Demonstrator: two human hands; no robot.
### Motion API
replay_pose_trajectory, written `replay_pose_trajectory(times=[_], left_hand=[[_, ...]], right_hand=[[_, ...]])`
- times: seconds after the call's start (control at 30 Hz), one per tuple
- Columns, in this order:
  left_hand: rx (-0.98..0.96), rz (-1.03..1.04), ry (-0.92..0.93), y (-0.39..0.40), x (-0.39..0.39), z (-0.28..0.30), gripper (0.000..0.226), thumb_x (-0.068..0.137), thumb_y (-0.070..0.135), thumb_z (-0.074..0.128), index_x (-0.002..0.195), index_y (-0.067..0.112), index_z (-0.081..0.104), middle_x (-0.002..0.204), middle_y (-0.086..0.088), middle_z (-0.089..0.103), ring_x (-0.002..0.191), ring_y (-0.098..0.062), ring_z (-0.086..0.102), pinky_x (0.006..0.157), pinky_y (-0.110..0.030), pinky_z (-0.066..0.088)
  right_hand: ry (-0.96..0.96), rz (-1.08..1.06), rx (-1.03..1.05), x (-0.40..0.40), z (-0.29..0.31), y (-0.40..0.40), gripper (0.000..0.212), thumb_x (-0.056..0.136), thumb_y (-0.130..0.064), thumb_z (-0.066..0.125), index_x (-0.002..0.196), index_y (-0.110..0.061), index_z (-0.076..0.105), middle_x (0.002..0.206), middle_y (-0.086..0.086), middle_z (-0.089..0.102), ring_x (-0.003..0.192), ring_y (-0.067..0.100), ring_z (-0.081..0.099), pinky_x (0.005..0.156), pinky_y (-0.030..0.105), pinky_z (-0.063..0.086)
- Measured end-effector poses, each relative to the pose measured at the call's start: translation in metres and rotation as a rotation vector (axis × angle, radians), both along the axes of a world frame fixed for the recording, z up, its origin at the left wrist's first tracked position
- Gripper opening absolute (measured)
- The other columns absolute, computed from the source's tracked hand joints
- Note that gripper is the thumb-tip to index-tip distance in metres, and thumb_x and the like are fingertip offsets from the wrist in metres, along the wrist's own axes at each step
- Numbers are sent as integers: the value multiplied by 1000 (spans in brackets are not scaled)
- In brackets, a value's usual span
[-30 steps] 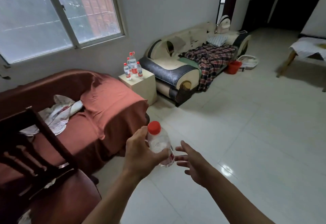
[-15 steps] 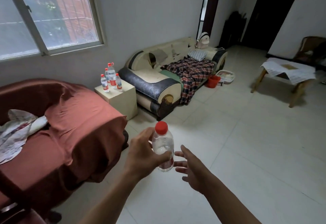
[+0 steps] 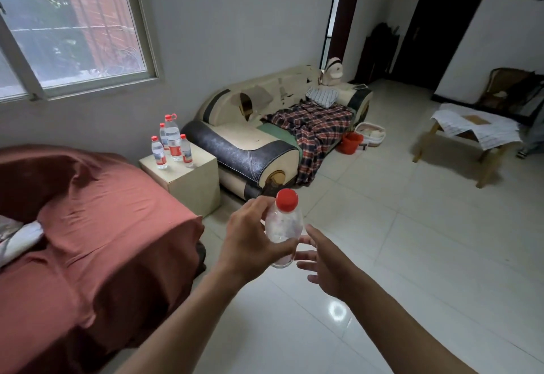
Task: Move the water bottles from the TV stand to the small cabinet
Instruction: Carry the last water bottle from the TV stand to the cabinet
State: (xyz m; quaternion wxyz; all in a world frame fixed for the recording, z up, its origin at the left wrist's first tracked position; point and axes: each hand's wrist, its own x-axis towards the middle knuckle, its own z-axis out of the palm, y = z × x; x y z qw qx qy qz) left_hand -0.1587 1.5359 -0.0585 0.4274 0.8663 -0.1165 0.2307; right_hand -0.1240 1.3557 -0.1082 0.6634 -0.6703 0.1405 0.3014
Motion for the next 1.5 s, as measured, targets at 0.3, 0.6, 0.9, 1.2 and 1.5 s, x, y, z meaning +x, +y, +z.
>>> replay_pose_trajectory(times=[0.3, 0.6, 0.9, 1.2, 1.5], left_hand=[[60, -21, 5, -23, 112, 5, 68, 61, 66, 74, 112, 22, 61, 99, 10, 64, 86, -9, 61, 73, -30, 55], [75, 19, 34, -70, 250, 18, 64, 61, 60, 79, 108, 21, 62, 97, 11, 64, 85, -8, 61, 74, -32, 54], [43, 108, 67, -61, 350, 16, 62, 62, 57, 80, 112, 24, 62, 100, 14, 63, 89, -7, 59, 77, -31, 53], [-54, 156, 47, 25, 462, 6, 56, 60, 48, 83, 105, 24, 63, 96, 13, 62, 85, -8, 60, 73, -32, 53], [-70, 173, 35, 127, 555, 15, 67, 58, 56, 82, 113, 23, 64, 101, 11, 64, 88, -6, 60, 76, -32, 53]], right_hand=[[-12, -22, 117, 106, -8, -21, 65, 80, -71, 49, 120, -22, 62, 114, 12, 65, 113, 26, 55, 110, 49, 31], [-21, -22, 104, 249, -8, -59, 51, 92, -63, 44, 115, -23, 64, 119, 11, 64, 116, 26, 54, 111, 50, 29], [-16, 89, 53, 365, -6, -46, 64, 76, -73, 47, 117, -26, 64, 117, 10, 66, 115, 26, 54, 110, 51, 29], [-21, 129, 5, 488, -1, 45, 59, 95, -64, 31, 114, -21, 65, 107, 8, 68, 107, 24, 54, 104, 46, 26], [1, 189, 17, 605, 8, 154, 66, 92, -70, 30, 118, -20, 64, 99, 6, 63, 94, 21, 46, 95, 38, 35]])
